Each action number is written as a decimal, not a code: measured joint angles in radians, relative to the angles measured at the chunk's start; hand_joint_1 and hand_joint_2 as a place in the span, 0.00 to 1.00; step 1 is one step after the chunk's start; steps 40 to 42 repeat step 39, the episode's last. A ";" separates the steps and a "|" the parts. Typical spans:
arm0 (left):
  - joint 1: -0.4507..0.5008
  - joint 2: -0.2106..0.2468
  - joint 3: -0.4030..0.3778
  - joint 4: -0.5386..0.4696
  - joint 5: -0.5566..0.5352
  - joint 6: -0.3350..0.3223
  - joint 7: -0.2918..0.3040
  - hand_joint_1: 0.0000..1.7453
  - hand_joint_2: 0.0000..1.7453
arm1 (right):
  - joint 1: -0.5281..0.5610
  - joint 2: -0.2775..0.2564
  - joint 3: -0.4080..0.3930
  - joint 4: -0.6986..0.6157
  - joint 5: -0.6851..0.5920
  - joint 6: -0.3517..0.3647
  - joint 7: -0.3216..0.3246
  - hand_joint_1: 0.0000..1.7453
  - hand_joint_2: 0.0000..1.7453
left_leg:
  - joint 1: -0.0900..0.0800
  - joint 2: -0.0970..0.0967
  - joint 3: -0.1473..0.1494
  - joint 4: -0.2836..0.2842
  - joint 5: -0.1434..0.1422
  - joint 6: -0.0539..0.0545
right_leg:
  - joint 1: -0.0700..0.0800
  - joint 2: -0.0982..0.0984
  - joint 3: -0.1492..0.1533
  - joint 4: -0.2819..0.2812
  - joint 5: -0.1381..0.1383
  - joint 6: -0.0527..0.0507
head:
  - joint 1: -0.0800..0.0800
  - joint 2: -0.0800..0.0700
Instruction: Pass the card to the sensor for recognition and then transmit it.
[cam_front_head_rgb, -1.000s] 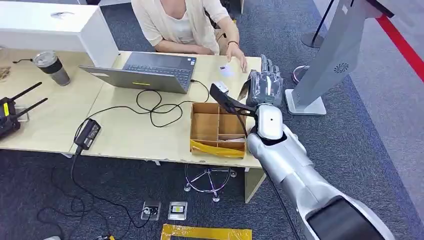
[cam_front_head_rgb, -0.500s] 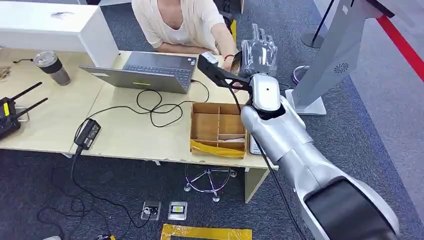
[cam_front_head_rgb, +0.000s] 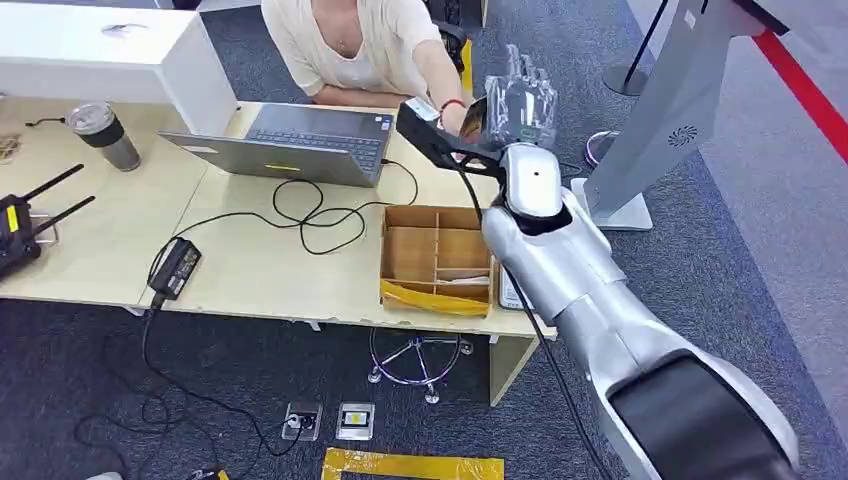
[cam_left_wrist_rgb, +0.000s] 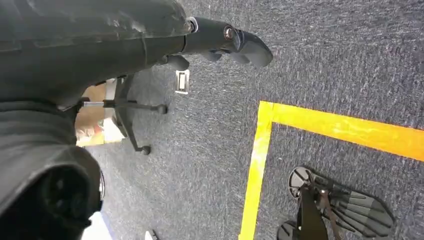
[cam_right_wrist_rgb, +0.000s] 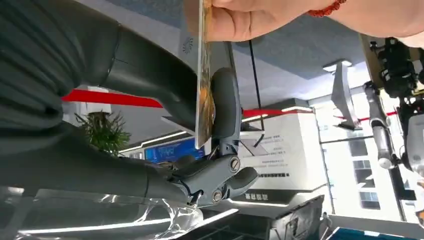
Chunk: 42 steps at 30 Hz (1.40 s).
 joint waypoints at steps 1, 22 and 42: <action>0.000 0.000 0.000 0.000 0.000 0.001 0.000 0.00 0.00 | 0.000 -0.001 0.000 0.000 0.003 0.002 0.003 1.00 1.00 | 0.000 0.000 0.000 0.000 0.000 0.000 | 0.000 0.000 0.000 0.000 0.000 0.000 | 0.000 0.000; -0.001 0.000 -0.003 0.000 0.003 0.008 0.022 0.00 0.00 | 0.008 -0.032 -0.022 0.029 -0.004 0.023 -0.027 0.00 0.00 | 0.000 0.000 0.000 0.000 0.000 0.000 | 0.000 0.000 0.000 0.000 0.000 0.000 | 0.000 0.000; -0.001 -0.003 -0.003 0.000 0.011 0.033 0.032 0.00 0.00 | 0.006 -0.074 -0.124 0.029 -0.143 0.044 -0.067 0.00 0.00 | 0.000 0.000 0.000 0.000 0.000 0.000 | 0.000 0.000 0.000 0.000 0.000 0.000 | 0.000 0.000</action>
